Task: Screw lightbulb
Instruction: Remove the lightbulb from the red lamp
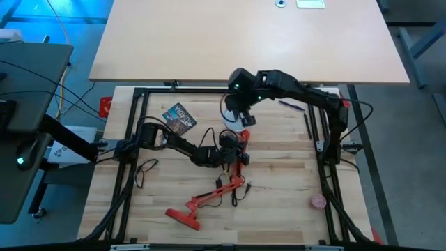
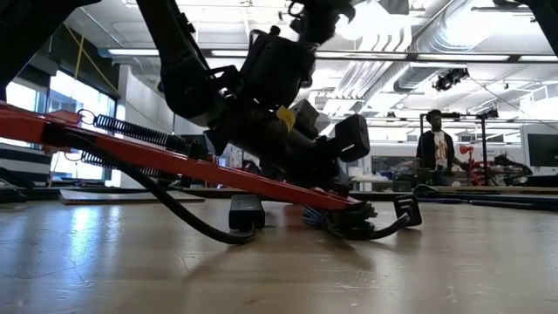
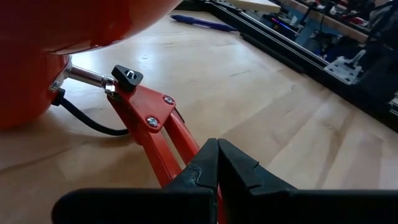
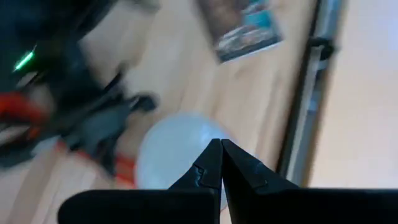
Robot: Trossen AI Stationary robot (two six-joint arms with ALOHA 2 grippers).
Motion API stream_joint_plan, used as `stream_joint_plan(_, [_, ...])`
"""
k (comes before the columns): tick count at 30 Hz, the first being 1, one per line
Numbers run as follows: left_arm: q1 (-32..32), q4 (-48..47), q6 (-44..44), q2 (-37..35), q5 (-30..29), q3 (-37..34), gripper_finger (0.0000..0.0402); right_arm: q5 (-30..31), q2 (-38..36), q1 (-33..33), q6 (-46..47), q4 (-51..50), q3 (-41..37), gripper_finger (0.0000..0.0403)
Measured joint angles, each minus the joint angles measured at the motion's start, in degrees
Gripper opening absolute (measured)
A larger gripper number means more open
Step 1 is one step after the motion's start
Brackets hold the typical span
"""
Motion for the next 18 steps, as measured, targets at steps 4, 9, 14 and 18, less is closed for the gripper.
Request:
stream_joint_plan(4, [0.0,1.2,0.0,0.1,0.1,-0.1,0.0000,8.0,0.1,0.4,9.6,5.5,0.0,0.0009])
stream_joint_plan(9, [0.0,1.9,0.0,0.2,0.4,-0.1,0.0000,12.4,0.1,0.6,13.0,5.0,0.0,0.0073])
stream_joint_plan(14, [0.0,2.0,0.0,0.2,0.3,-0.1,0.0000,14.4,0.9,1.2,21.3,2.4,0.0,0.0171])
stream_joint_plan(18, [0.0,2.0,0.0,0.2,0.2,-0.1,0.0000,21.4,2.8,3.2,25.4,0.1,-0.1,0.0228])
